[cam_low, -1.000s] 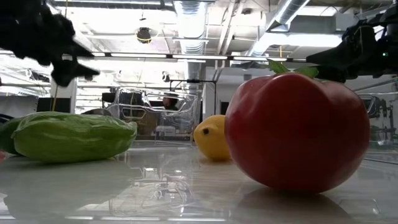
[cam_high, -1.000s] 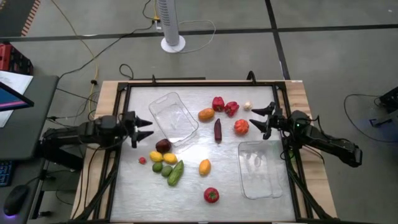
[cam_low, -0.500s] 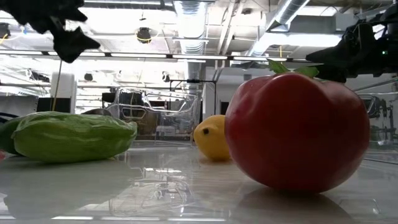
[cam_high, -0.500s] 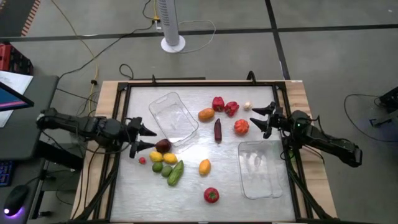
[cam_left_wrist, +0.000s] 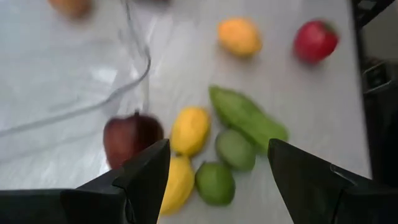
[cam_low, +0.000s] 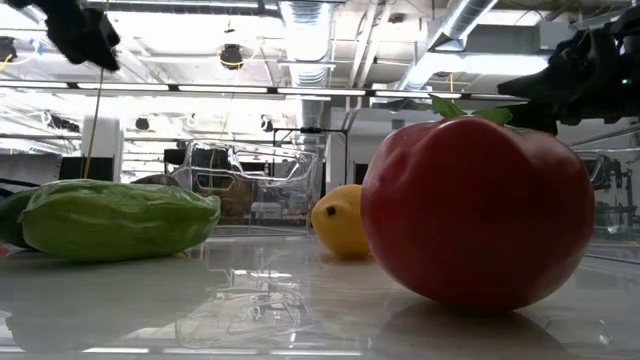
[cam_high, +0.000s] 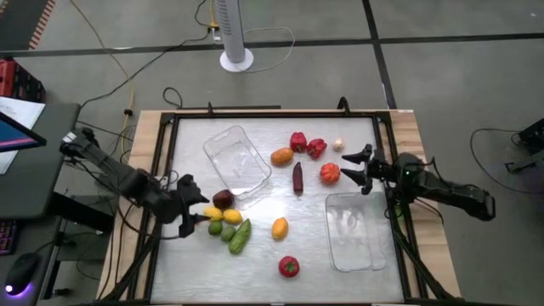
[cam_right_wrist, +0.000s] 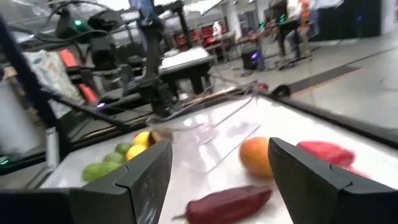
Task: Sort produce into baskets
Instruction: Put the top left yellow lemon into the top transparent bin, then put the red apple into the top transparent bin
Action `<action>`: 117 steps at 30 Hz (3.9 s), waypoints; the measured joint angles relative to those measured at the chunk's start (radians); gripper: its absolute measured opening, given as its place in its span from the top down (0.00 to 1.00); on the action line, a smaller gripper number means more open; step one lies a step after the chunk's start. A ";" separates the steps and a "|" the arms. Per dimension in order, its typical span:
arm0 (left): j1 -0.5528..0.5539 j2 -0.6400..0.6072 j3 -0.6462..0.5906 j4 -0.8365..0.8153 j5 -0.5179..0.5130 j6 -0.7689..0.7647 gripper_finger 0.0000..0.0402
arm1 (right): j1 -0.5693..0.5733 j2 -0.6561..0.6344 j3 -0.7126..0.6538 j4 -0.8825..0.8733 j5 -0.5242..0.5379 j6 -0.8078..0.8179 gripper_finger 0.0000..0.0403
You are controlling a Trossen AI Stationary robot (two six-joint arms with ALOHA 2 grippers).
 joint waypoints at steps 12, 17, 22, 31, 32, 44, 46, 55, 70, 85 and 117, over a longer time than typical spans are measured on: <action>0.145 0.085 0.000 -0.024 -0.040 0.125 0.36 | 0.124 0.223 0.001 0.277 0.204 0.013 0.28; 0.229 0.081 0.000 -0.018 0.069 0.198 0.36 | 0.127 0.360 0.001 0.415 0.196 -0.009 0.28; 0.247 0.082 0.000 -0.029 0.201 0.226 0.36 | 0.126 0.473 0.002 0.508 0.196 -0.011 0.28; 0.196 0.139 -0.059 0.006 0.203 0.187 0.36 | 0.151 0.591 0.003 0.602 0.204 -0.002 0.28; 0.191 0.159 -0.060 0.008 0.205 0.186 0.36 | 0.152 0.597 0.003 0.604 0.204 -0.004 0.28; 0.181 0.329 -0.059 -0.013 0.203 0.181 0.26 | 0.153 0.610 0.003 0.612 0.210 -0.014 0.28; 0.181 0.356 -0.059 -0.012 0.203 0.214 0.23 | 0.153 0.610 0.003 0.611 0.211 -0.016 0.28; 0.181 0.467 -0.059 -0.013 0.208 0.363 0.22 | 0.153 0.610 0.003 0.611 0.212 -0.027 0.28; 0.182 0.550 -0.049 -0.034 0.296 0.404 0.53 | 0.155 0.610 0.003 0.610 0.211 -0.021 0.28; 0.197 0.413 0.201 -0.371 0.026 0.333 0.55 | 0.154 0.610 0.003 0.603 0.211 -0.019 0.28; 0.525 0.366 0.248 -0.257 -0.012 0.601 0.25 | 0.151 0.610 0.002 0.596 0.216 0.000 0.28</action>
